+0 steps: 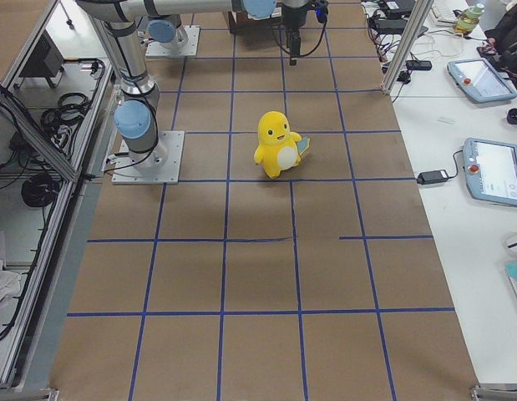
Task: Pull drawer sideways
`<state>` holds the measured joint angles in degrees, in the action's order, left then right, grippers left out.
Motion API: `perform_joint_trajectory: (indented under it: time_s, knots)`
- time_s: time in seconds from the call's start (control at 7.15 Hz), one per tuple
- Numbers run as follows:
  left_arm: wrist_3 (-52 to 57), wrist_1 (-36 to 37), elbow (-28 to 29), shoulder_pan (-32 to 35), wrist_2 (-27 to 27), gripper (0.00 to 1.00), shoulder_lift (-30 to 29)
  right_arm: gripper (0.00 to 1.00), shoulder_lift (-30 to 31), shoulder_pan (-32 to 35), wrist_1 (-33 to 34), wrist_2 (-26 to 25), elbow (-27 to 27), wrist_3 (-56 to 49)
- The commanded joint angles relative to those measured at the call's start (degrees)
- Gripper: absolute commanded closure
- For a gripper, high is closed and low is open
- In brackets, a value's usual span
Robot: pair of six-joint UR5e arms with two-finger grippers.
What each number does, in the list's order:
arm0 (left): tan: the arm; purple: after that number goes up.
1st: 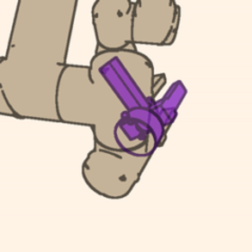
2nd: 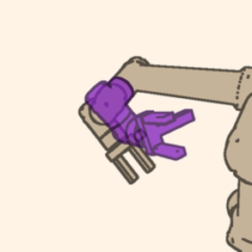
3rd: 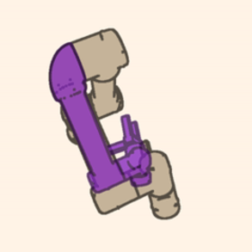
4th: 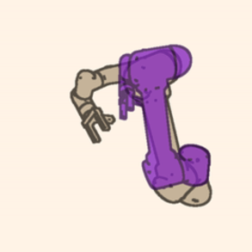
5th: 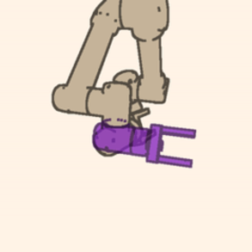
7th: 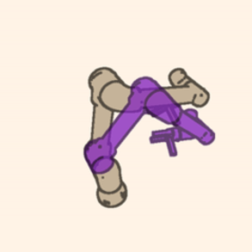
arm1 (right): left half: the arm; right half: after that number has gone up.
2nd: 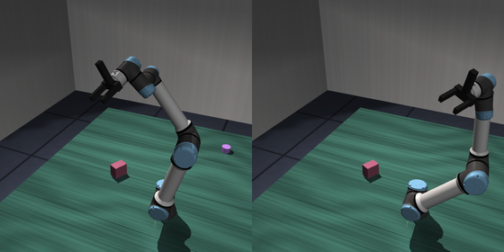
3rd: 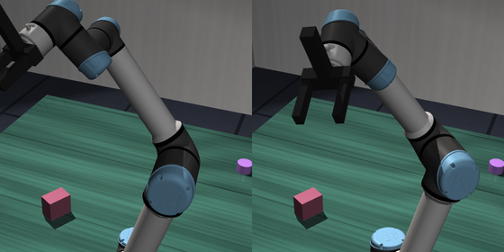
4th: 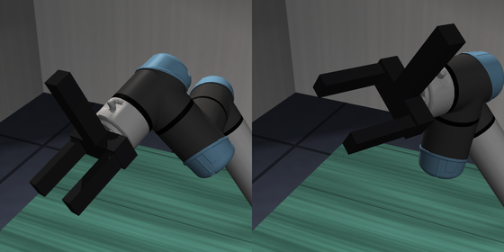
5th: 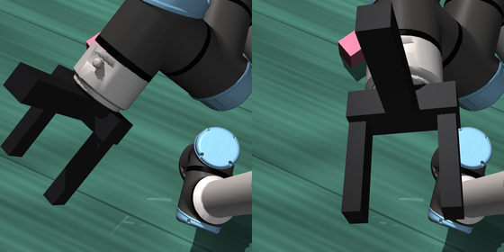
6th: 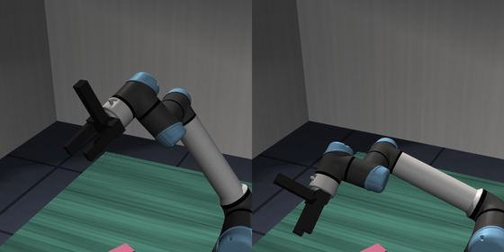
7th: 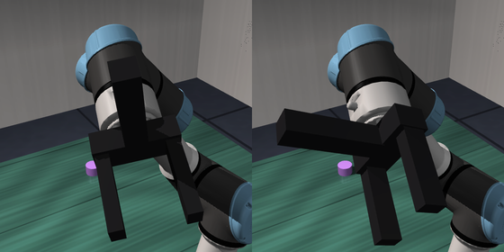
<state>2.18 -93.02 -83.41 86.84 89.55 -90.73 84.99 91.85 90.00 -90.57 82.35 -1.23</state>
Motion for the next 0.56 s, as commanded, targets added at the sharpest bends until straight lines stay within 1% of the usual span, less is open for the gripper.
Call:
perform_joint_trajectory:
  time_s: [0.0, 0.42]
  knots:
    - [2.65, -0.32, -2.62, -0.62, -0.87, 0.0, 2.65, 0.0, 0.0, 0.0, 0.0, 0.05, 0.0, 0.0]
    - [2.66, -0.4, -3.33, -0.62, -0.87, 0.0, 3.19, 0.0, 0.0, 0.0, 0.0, 0.05, 0.0, 0.0]
